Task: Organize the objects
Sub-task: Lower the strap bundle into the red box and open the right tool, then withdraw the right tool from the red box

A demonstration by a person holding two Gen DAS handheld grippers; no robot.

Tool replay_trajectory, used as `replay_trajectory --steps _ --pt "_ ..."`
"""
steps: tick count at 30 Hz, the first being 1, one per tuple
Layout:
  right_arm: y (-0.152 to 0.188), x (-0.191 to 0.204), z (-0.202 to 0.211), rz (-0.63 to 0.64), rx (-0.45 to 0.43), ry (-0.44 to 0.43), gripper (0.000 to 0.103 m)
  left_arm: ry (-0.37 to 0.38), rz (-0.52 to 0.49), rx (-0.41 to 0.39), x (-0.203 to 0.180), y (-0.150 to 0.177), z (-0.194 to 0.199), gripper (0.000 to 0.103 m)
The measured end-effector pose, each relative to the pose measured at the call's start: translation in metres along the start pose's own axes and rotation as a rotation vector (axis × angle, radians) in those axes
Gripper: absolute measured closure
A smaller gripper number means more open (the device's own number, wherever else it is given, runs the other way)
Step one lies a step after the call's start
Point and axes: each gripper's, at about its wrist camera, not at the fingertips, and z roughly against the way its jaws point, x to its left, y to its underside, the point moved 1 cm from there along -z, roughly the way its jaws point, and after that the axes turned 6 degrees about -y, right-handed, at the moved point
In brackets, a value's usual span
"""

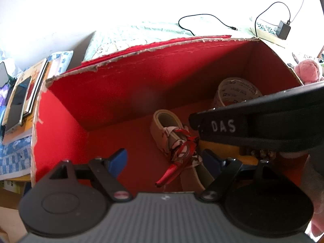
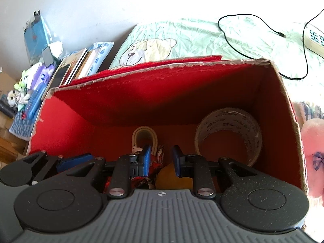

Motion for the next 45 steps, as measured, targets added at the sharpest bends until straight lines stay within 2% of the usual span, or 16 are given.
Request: replay_trajectory --steps 8,14,21,26,29,30,32,33,36,45 --pt "-0.001 0.001 0.002 -0.004 -0.033 0.001 0.079 -0.027 -0.009 -0.016 -0.002 0.001 0.002 0.019" --pt "0.000 -0.003 0.005 -0.023 -0.056 -0.031 0.079 -0.053 0.000 -0.019 -0.002 0.000 0.002 0.019" --pt "0.000 -0.016 0.018 -0.105 -0.146 -0.095 0.075 -0.110 -0.005 -0.025 -0.005 0.000 0.003 0.017" --pt "0.004 -0.010 0.030 -0.026 -0.218 -0.039 0.074 -0.155 0.030 -0.017 -0.003 -0.001 0.002 0.016" --pt "0.008 -0.013 0.040 -0.004 -0.258 -0.020 0.074 -0.219 0.047 -0.018 -0.002 -0.002 0.005 0.015" --pt "0.009 -0.015 0.044 -0.009 -0.270 -0.023 0.073 -0.238 0.061 -0.027 -0.002 -0.002 0.009 0.016" --pt "0.011 -0.017 0.055 -0.009 -0.300 -0.030 0.070 -0.229 0.090 -0.044 0.000 -0.001 0.021 0.016" --pt "0.012 -0.017 0.060 -0.003 -0.316 -0.029 0.064 -0.231 0.100 -0.058 0.000 -0.001 0.028 0.015" --pt "0.019 -0.014 0.077 0.017 -0.366 -0.041 0.057 -0.290 0.104 -0.096 -0.002 0.000 0.049 0.015" --pt "0.037 -0.004 0.107 0.084 -0.431 -0.089 0.052 -0.334 0.167 -0.128 -0.011 0.013 0.094 0.012"
